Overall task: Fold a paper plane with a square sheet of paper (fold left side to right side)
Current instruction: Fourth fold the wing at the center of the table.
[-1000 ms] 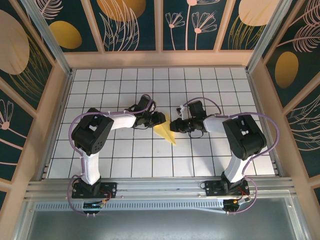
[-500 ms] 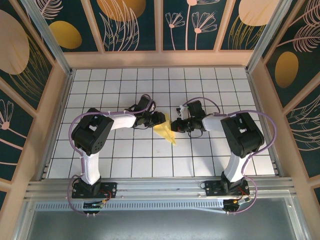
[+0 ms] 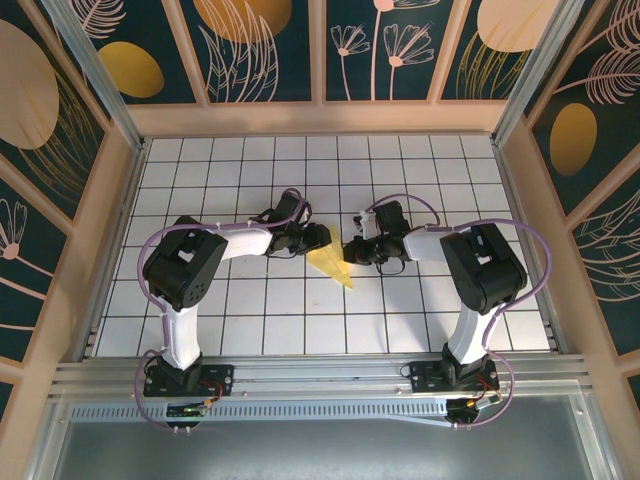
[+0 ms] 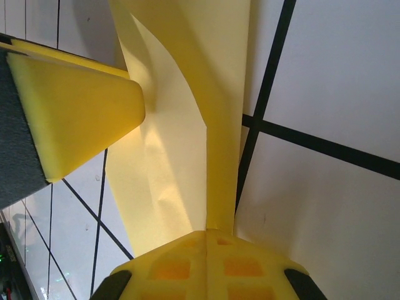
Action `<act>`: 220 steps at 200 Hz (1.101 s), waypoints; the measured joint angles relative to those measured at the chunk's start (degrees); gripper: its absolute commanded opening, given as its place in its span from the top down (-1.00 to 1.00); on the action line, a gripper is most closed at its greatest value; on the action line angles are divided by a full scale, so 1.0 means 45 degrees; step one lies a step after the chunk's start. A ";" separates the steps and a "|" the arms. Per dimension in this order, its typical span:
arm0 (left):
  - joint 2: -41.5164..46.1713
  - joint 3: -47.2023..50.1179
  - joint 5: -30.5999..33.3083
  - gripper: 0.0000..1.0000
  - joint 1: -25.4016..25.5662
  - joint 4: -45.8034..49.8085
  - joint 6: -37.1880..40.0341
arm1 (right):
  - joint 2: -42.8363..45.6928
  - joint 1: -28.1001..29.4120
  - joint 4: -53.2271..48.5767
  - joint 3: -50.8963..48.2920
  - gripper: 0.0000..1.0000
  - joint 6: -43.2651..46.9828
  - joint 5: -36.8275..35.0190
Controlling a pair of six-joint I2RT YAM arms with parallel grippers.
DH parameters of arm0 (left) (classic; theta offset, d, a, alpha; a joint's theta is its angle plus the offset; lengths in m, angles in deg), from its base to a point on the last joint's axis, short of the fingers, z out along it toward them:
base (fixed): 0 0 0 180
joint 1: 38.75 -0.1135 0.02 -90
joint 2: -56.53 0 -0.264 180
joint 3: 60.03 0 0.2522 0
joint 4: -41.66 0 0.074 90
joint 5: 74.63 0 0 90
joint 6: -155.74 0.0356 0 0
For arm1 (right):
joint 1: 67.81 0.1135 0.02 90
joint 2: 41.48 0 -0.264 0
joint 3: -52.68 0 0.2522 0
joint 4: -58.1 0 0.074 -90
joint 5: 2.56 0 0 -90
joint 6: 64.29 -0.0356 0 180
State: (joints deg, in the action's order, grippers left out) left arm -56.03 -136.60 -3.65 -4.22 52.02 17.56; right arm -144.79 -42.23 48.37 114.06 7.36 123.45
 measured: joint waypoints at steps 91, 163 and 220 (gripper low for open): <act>0.0000 -0.0044 0.0000 0.13 0.0000 0.0049 0.0000 | -0.0248 0.0000 -0.0092 0.0078 1.00 0.0058 -0.0005; 0.0126 -0.0602 0.0063 0.02 0.0010 0.0418 0.0223 | -0.0335 -0.0010 -0.0233 0.0175 1.00 0.0087 0.0010; 0.1248 -0.0724 0.0495 0.36 0.0010 0.0627 0.0525 | -0.0364 -0.0010 -0.0311 0.0228 1.00 0.0087 0.0010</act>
State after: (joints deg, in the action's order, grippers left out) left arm -50.41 -139.85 -1.42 -4.18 54.84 19.92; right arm -146.43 -42.27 46.97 115.08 7.75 123.49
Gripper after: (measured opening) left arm 0.387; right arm 0.052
